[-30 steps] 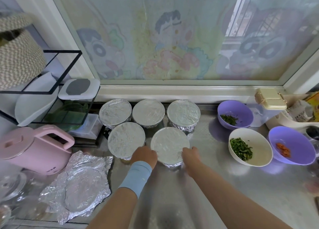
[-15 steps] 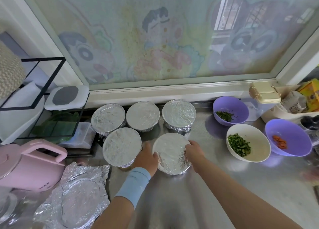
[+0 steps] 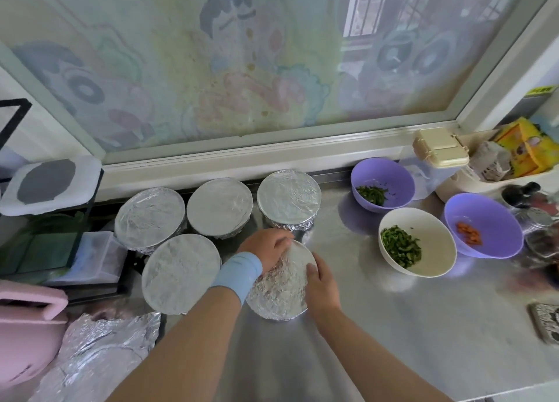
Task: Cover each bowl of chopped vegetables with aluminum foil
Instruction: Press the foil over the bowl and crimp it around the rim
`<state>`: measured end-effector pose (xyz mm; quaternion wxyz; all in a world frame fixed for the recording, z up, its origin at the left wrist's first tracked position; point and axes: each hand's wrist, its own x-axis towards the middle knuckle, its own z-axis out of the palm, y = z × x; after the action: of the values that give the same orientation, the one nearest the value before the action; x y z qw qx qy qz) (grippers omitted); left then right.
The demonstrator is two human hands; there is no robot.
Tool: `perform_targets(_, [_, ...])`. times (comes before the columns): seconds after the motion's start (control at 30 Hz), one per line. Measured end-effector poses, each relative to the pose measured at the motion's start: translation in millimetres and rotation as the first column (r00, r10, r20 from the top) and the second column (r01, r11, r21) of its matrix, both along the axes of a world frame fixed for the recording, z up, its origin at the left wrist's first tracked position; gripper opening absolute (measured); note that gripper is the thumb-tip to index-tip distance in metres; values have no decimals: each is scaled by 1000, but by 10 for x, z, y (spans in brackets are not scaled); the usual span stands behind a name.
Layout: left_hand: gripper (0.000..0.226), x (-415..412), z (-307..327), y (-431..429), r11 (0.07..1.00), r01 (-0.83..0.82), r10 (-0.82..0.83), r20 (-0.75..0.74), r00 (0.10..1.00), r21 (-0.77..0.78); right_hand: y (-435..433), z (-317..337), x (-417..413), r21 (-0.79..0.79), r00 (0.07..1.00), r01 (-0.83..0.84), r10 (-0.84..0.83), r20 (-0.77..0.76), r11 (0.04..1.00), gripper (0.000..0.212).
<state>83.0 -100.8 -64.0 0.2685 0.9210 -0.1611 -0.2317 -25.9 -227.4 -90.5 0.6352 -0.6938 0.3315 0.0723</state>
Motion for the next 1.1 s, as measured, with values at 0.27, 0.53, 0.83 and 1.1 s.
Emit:
perform_targets(0.27, [23,-293,-155,245,955,-284,288,32,957,-87,-86,-132,198,63,991,-136,135,26,989,30])
perform_targets(0.53, [32,-68,-227,113,994,-110,108,-76,991,-20,-103,-156,297,86,975,-216,209,82,973,31])
perform_targets(0.83, [36,-174,-226,116,976,-216,216,-8,976,-37,-105,-183,312,176,997,-72,68,24,982,25])
perform_targets(1.1, [34,-343,-207,258,907,-413,407,-78,910,-86,7,-58,21,65,993,20,-13,-114,998,36])
